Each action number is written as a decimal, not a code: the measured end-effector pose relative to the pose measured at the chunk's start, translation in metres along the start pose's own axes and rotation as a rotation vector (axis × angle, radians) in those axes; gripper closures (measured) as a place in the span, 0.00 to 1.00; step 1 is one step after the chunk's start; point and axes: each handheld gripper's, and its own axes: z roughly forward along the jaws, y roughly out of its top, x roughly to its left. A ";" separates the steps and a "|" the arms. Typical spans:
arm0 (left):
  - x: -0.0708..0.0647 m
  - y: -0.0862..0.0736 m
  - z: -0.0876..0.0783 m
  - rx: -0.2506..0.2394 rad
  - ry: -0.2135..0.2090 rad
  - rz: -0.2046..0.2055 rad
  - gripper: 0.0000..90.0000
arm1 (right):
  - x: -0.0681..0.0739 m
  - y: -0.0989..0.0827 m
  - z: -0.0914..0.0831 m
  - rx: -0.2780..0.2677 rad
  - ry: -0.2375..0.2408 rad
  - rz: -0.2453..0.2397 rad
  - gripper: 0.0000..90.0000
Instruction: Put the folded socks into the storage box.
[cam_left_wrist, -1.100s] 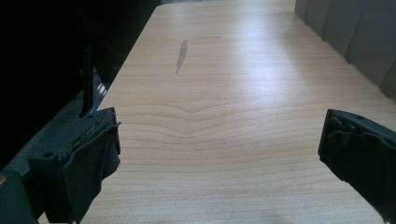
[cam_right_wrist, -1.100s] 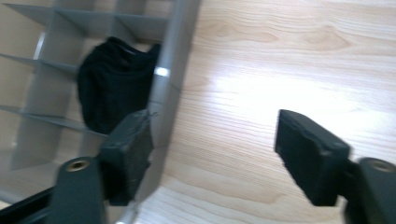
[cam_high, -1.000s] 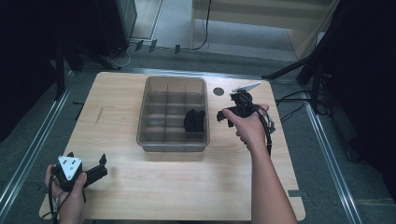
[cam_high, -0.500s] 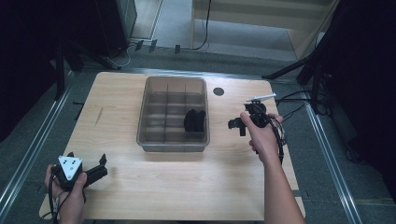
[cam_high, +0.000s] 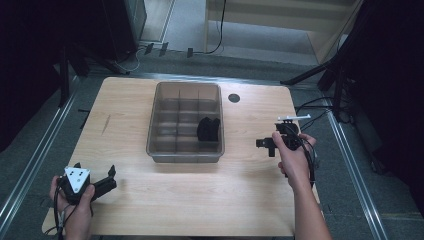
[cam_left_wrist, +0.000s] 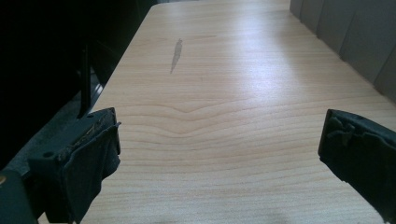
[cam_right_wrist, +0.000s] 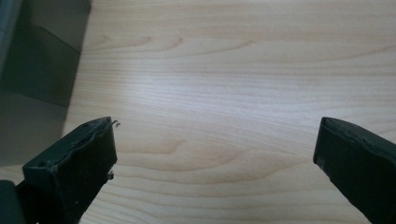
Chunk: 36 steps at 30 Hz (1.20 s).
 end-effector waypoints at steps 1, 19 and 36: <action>0.000 0.000 0.000 -0.001 0.000 -0.002 0.00 | -0.003 -0.003 0.000 0.001 -0.004 0.002 0.00; -0.001 0.000 -0.001 -0.005 0.001 0.010 0.00 | -0.056 -0.077 -0.001 -0.167 -0.004 0.026 0.00; -0.002 0.000 -0.001 -0.010 0.001 0.016 0.00 | -0.100 -0.140 -0.006 -0.273 0.054 0.048 0.00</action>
